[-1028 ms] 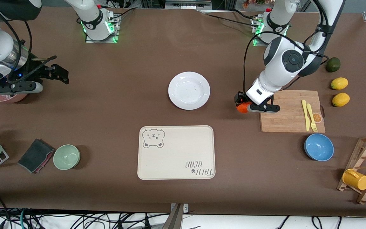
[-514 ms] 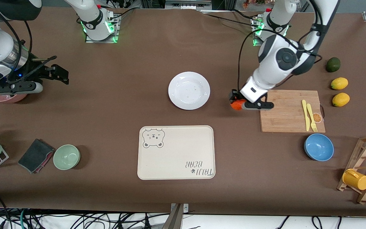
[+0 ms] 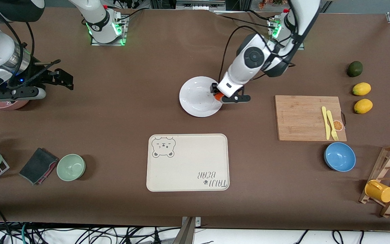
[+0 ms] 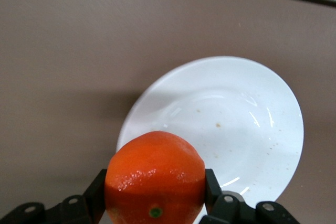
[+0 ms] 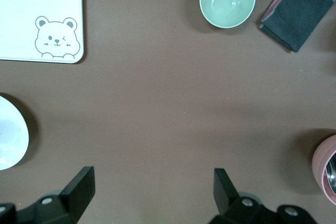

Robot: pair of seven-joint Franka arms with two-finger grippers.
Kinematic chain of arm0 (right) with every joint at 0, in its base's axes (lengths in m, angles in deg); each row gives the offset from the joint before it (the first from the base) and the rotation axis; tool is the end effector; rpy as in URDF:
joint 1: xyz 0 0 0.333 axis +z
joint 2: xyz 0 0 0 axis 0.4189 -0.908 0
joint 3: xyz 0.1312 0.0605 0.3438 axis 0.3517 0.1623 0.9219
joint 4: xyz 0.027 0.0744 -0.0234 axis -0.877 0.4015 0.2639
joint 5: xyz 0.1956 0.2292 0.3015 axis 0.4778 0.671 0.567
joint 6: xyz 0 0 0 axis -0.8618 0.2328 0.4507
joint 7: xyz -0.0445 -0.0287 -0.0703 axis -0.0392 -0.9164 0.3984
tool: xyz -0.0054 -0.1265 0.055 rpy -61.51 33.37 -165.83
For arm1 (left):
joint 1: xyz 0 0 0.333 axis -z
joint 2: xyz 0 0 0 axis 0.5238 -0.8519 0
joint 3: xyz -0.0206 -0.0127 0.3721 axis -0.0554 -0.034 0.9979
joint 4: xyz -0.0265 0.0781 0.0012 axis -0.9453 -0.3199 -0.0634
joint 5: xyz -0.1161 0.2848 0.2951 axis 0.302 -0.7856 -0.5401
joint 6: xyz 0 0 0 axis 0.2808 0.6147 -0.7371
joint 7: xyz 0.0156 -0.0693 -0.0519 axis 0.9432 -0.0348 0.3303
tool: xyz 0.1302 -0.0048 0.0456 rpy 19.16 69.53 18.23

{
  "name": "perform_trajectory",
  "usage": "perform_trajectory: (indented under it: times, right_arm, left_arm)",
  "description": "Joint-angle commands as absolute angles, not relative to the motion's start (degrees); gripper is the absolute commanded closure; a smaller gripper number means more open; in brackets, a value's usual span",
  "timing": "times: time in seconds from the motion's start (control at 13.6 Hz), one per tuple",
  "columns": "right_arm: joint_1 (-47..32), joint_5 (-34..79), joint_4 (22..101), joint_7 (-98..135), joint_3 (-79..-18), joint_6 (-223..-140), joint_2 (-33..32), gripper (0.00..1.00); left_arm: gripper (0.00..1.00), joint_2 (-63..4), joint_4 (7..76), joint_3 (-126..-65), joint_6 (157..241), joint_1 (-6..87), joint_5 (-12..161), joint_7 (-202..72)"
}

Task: Place orange and plate with both arms
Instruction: 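Carry the orange with the left gripper and lower it onto the plate, then open the left gripper and withdraw while the right gripper reaches the plate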

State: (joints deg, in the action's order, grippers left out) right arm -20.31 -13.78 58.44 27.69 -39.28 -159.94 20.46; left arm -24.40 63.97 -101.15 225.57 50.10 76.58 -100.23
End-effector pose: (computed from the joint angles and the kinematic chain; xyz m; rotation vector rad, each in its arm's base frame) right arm 0.5959 0.0860 0.5848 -3.1299 -0.1117 0.1020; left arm 0.4575 -0.4186 0.2521 2.9077 0.2480 -0.2258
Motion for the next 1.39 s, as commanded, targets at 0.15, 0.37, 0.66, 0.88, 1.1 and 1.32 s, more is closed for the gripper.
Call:
perform_trajectory:
  times: [0.15, 0.37, 0.66, 0.88, 1.1, 1.32]
  right_arm:
    - [-20.46, -13.08, 58.81, 28.03, -39.17, -160.42, 20.77, 0.0]
    - [-20.46, -13.08, 58.81, 28.03, -39.17, -160.42, 20.77, 0.0]
    - [-20.28, -13.16, 58.72, 28.03, -39.09, -160.33, 20.42, 0.0]
    - [-20.28, -13.42, 58.64, 27.94, -39.09, -159.8, 19.63, 0.0]
    - [-18.8, -13.51, 58.55, 27.68, -39.09, -159.63, 19.63, 0.0]
    - [-18.0, -13.16, 57.85, 27.07, -39.17, -159.19, 18.05, 0.0]
  left_arm:
    - [1.0, -32.37, 54.88, -99.64, 225.48, 57.24, 77.15, -109.65]
    - [0.99, -34.22, 53.82, -98.15, 225.57, 58.21, 77.06, -109.31]
    - [0.78, -36.42, 53.73, -96.04, 227.67, 59.09, 76.71, -108.78]
    - [0.0, -36.51, 53.73, -95.07, 227.77, 59.45, 75.92, -109.21]
    - [0.0, -34.06, 53.64, -94.98, 227.16, 59.27, 76.0, -109.74]
    - [0.0, -27.22, 53.73, -90.95, 222.43, 56.56, 75.83, -108.61]
